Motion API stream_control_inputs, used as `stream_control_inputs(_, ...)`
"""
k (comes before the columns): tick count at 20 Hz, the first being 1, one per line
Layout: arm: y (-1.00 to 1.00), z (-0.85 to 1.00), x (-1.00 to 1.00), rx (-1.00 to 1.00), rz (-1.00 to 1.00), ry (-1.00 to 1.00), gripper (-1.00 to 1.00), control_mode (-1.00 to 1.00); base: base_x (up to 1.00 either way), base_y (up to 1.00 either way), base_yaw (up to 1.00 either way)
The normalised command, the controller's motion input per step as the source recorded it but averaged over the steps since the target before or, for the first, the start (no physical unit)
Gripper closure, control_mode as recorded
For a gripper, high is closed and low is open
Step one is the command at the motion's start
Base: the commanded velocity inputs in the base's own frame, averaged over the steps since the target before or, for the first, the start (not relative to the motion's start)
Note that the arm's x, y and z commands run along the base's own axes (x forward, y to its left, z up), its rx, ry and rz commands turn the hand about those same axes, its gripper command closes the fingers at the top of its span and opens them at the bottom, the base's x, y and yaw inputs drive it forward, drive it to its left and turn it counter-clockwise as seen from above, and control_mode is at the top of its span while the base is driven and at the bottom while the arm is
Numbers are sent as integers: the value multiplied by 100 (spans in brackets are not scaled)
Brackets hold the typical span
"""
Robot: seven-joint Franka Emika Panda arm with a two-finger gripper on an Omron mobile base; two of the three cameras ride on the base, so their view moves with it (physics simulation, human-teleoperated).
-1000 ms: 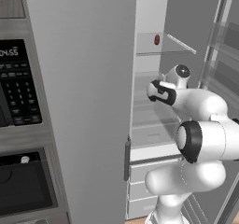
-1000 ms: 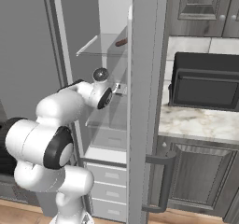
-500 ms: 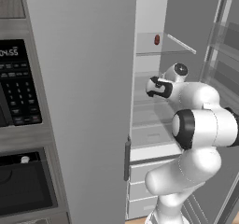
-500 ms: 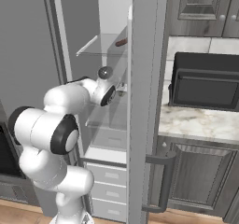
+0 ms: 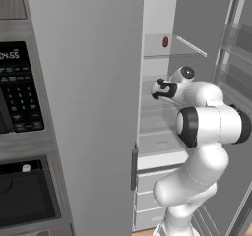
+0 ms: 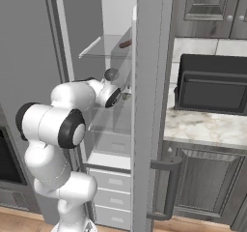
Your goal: Retrieve the sausage and cheese from the fridge and place them on the cutting board on the counter.
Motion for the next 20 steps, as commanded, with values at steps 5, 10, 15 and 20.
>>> stream_control_inputs(5,0,-14,14,0,0,0,-100,-100,0,0,0)
stream_control_inputs(10,0,-6,15,0,0,0,-100,-100,0,0,0)
stream_control_inputs(15,-7,-8,25,0,0,0,-100,-100,0,0,0)
stream_control_inputs(20,-7,-7,20,0,0,0,-100,-100,0,0,0)
